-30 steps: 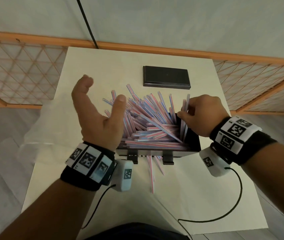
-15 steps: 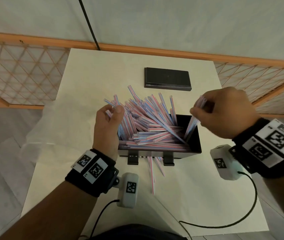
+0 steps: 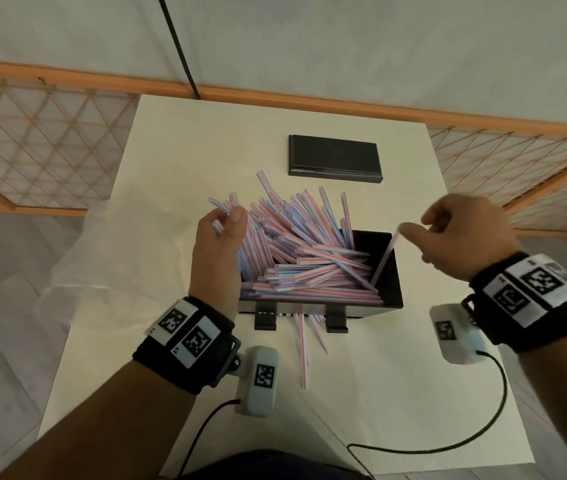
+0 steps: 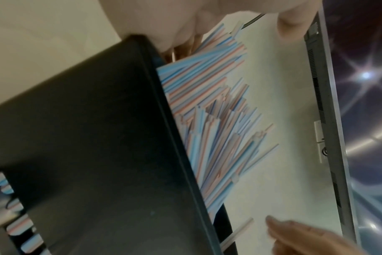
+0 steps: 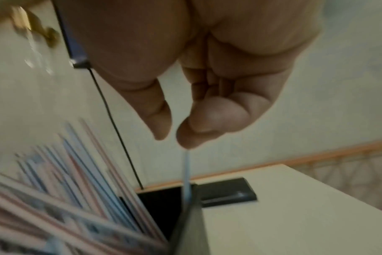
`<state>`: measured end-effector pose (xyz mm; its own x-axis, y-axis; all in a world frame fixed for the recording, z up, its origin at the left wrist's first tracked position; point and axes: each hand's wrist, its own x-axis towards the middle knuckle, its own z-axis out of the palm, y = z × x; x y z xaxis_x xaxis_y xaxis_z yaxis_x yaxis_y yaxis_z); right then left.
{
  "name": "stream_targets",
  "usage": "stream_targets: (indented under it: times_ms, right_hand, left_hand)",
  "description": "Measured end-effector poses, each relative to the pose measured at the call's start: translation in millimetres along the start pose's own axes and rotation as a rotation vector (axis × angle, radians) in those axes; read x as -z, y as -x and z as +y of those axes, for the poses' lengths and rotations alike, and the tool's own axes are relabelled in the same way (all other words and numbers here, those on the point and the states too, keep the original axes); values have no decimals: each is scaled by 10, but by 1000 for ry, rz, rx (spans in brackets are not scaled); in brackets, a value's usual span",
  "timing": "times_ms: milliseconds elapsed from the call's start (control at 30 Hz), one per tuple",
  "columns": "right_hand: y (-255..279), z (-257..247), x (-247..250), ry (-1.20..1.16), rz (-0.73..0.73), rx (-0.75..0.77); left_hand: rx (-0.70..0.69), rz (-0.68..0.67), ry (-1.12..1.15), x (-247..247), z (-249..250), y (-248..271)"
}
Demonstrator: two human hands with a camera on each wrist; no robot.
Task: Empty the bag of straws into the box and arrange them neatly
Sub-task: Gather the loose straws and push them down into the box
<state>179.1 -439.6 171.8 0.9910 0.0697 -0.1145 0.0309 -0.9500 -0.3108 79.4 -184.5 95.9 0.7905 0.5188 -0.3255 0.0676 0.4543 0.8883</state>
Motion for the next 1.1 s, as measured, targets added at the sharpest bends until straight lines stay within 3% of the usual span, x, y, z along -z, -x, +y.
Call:
stream_targets:
  times_ms: [67,133,333,433,500,633,767,900,1000,1100]
  right_hand:
    - [-47,127,-142,13,-163,-82]
    - [-80,175,-318,8,-242,-70]
    - [-161,130,-380,-55,-87,-63]
    - [-185,107,-382,-21,-112,-45]
    - [-186,65,-402,2,-151,-36]
    - [-177,-4,-383,-38,-96,-13]
    - [-98,-60,-227,-172,40,120]
    - [166,-384,-1,-189,150,411]
    - [315,-578,-159,-137,70,602]
    - [378,-521,-419,-141,-73,561]
  left_hand:
    - [10,-17,15,7,14,-6]
    - [46,-30,44,53,6,-25]
    - [-2,-114,-163,131,-51,-45]
    - [-29,-145,-292,110,-65,-64]
    - [-31,-121,-356,84,-74,-70]
    - [-43,-32,-445,39,-96,-90]
    - [-73,12,-523,14,-80,-128]
    - [-100,49,-534,-13,-67,-169]
    - [-111,76,-499,-27,-73,-189]
    - [-119,110,-442,-33,-68,-180]
